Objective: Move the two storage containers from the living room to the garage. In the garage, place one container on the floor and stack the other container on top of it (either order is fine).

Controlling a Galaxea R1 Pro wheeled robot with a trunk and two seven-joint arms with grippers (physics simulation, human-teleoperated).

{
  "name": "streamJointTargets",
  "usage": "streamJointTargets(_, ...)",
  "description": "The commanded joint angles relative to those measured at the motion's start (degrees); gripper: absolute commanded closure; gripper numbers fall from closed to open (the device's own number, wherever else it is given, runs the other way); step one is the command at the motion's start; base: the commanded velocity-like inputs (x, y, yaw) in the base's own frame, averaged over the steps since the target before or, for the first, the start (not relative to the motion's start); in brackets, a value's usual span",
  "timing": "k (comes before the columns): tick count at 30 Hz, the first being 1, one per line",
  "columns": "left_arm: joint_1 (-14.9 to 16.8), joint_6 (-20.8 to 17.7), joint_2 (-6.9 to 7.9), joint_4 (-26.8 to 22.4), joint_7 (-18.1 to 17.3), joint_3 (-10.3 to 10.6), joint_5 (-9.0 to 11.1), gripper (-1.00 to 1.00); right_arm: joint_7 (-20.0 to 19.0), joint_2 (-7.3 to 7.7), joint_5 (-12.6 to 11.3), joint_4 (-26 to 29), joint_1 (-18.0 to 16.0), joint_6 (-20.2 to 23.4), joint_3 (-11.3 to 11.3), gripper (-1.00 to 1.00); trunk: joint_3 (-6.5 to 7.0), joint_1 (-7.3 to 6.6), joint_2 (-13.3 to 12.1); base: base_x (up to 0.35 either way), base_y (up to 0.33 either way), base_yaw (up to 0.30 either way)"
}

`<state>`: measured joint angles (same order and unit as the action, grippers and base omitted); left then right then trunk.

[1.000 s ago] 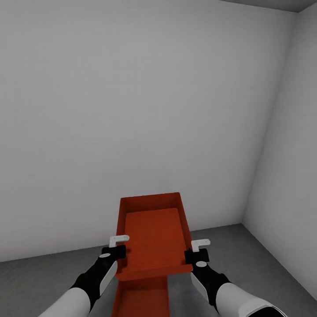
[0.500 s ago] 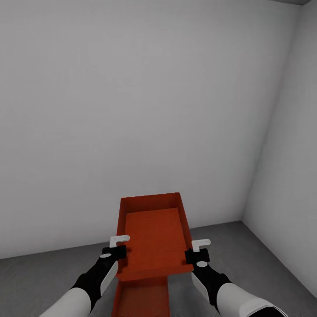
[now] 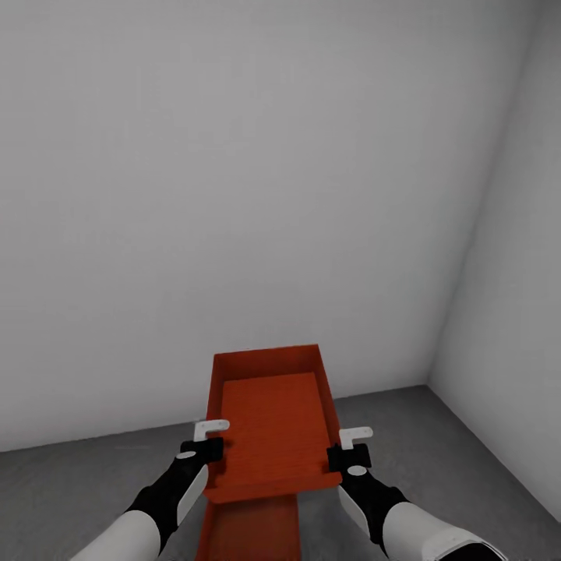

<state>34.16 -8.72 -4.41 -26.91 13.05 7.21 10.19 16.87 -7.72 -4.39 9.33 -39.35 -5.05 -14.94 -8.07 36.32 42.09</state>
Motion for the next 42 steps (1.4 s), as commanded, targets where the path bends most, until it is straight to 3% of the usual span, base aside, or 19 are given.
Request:
streamJointTargets(1, 0.0, -0.4, -0.69, -3.4, 3.1, -0.7, 2.0, 1.00, -0.1, -2.28, -0.8, -0.2, 0.0, -0.5, 1.5, 1.00, -0.19, 0.01, 0.1, 0.000, 0.000, 0.000)
streamJointTargets(42, 0.0, -0.4, -0.70, -3.4, 3.1, -0.7, 2.0, 1.00, -0.1, -2.28, -0.8, -0.3, 0.0, -0.6, 1.5, 1.00, -3.99, 0.01, 0.1, 0.000, 0.000, 0.000)
